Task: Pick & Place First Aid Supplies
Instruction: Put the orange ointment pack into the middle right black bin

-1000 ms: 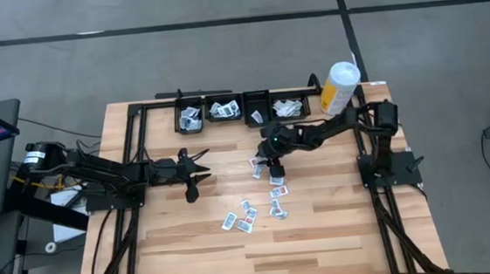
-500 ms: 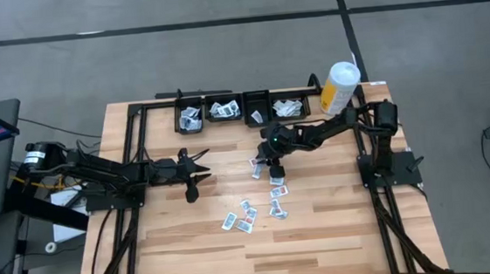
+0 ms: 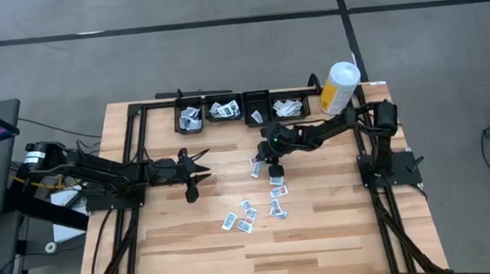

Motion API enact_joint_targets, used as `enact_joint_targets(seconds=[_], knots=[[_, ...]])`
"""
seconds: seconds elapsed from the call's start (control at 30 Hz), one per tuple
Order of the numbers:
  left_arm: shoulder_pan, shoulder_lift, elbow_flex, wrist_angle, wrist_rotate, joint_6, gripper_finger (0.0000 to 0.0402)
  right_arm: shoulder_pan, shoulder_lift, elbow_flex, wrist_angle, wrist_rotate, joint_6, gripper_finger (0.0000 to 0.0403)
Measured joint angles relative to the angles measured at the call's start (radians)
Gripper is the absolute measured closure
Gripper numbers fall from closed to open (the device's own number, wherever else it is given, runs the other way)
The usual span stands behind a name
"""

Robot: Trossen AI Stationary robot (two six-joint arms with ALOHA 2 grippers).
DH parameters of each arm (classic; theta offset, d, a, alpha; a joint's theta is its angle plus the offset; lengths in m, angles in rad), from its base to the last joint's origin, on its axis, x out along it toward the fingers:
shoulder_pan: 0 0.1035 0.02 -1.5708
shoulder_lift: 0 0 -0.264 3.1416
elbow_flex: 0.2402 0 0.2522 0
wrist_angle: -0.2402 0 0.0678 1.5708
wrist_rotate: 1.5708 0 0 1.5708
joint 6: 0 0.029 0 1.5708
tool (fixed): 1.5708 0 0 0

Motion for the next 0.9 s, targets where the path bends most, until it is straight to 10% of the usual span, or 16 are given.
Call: enact_joint_targets(seconds=[0.9], knots=[[0.000, 0.000, 0.000, 0.000, 0.000, 0.000, 0.0314, -0.090, -0.303, 0.057, -0.035, 0.166, -0.072, 0.0401]])
